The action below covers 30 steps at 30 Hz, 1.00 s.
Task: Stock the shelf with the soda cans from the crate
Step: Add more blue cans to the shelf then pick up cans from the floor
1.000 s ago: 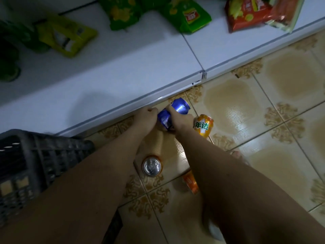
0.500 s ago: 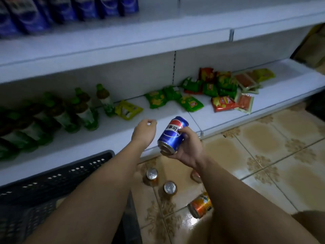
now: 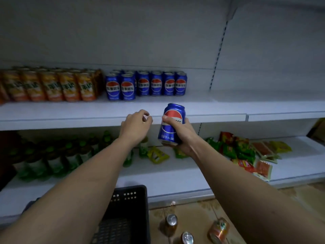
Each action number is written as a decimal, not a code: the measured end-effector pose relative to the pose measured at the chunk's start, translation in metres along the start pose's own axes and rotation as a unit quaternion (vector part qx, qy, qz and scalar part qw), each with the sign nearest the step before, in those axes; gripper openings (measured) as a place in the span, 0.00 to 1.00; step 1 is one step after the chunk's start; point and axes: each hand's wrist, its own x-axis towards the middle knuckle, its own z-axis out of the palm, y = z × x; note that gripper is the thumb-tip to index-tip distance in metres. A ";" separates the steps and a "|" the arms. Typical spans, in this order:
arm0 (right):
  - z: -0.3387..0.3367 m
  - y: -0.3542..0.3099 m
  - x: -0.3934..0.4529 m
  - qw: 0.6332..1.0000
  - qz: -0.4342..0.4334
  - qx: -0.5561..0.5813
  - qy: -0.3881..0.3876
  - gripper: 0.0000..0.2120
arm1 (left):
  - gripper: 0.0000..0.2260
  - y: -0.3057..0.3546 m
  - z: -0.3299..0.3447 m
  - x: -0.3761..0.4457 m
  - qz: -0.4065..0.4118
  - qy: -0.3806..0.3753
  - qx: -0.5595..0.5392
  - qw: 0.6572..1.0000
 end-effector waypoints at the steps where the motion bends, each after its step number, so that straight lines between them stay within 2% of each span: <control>1: 0.006 -0.009 0.003 1.000 -0.008 -0.012 -0.003 0.28 | 0.14 -0.003 -0.008 0.006 0.005 0.004 0.025 1.000; 4: 0.020 -0.029 0.018 0.999 -0.036 -0.040 -0.009 0.29 | 0.17 -0.015 -0.026 0.025 0.004 0.001 0.093 0.996; 8: 0.037 -0.041 0.044 0.998 -0.055 -0.040 -0.003 0.25 | 0.20 -0.032 -0.028 0.049 -0.002 -0.021 0.150 0.989; 12: 0.051 -0.039 0.086 0.995 -0.075 -0.063 0.023 0.33 | 0.25 -0.046 -0.015 0.079 -0.002 -0.067 0.191 0.979; 15: 0.058 -0.031 0.123 0.990 -0.106 -0.095 0.020 0.33 | 0.27 -0.057 -0.005 0.102 0.006 -0.090 0.230 0.969; 18: 0.066 -0.026 0.159 0.985 -0.138 -0.105 0.012 0.29 | 0.26 -0.066 0.006 0.111 0.027 -0.066 0.272 0.960; 22: 0.080 -0.021 0.201 0.977 -0.163 -0.132 0.033 0.37 | 0.24 -0.073 0.013 0.111 0.049 -0.038 0.281 0.958; 30: 0.098 -0.015 0.247 0.971 -0.198 -0.121 0.061 0.36 | 0.25 -0.075 0.017 0.113 0.040 -0.042 0.281 0.958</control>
